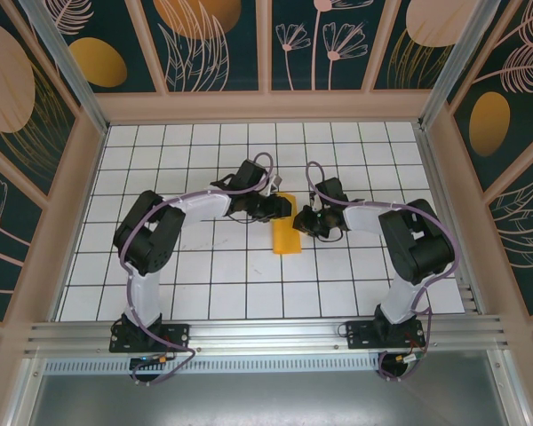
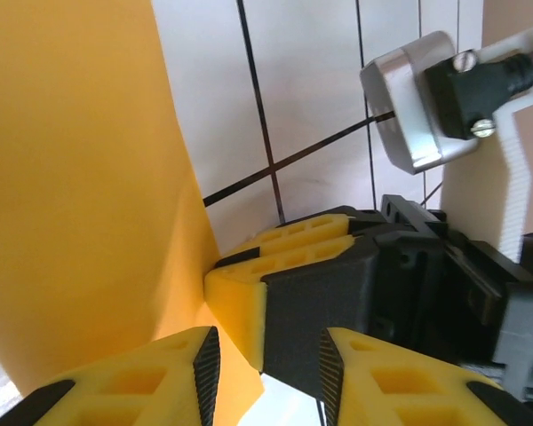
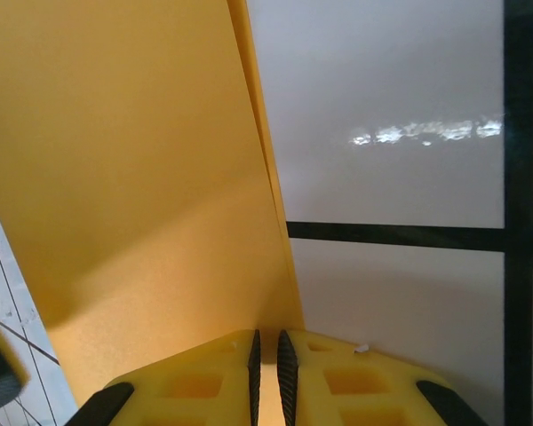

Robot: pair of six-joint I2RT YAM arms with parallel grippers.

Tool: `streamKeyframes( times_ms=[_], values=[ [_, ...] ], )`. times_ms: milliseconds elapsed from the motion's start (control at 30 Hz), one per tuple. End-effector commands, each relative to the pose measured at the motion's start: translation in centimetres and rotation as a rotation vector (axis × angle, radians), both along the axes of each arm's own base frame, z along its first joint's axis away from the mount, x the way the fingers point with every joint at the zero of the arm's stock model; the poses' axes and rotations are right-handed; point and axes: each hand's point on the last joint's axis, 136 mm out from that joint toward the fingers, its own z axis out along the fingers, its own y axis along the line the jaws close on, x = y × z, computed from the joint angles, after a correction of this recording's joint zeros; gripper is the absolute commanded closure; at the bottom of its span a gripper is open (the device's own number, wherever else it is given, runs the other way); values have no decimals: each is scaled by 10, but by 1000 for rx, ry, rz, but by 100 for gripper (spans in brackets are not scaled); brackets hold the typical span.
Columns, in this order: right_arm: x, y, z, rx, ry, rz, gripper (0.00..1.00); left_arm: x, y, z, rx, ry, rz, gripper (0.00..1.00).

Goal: Fold a paper plane with a square sheet of paper (fold left side to right side)
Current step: First fold the square sheet of paper in half at the center of the table.

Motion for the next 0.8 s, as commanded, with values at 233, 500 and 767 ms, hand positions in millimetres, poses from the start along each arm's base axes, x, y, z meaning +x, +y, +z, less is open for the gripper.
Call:
streamKeyframes(
  times_ms=[233,500,767],
  values=[
    [-22,-21,-41,-148,108,9,80,5,13,-31,115,22,52,66],
    [-26,-27,-46,-181,120,19,80,3,22,-45,165,30,76,68],
    [-28,-29,-49,-188,131,23,80,-2,30,-58,191,44,88,69]
  ],
)
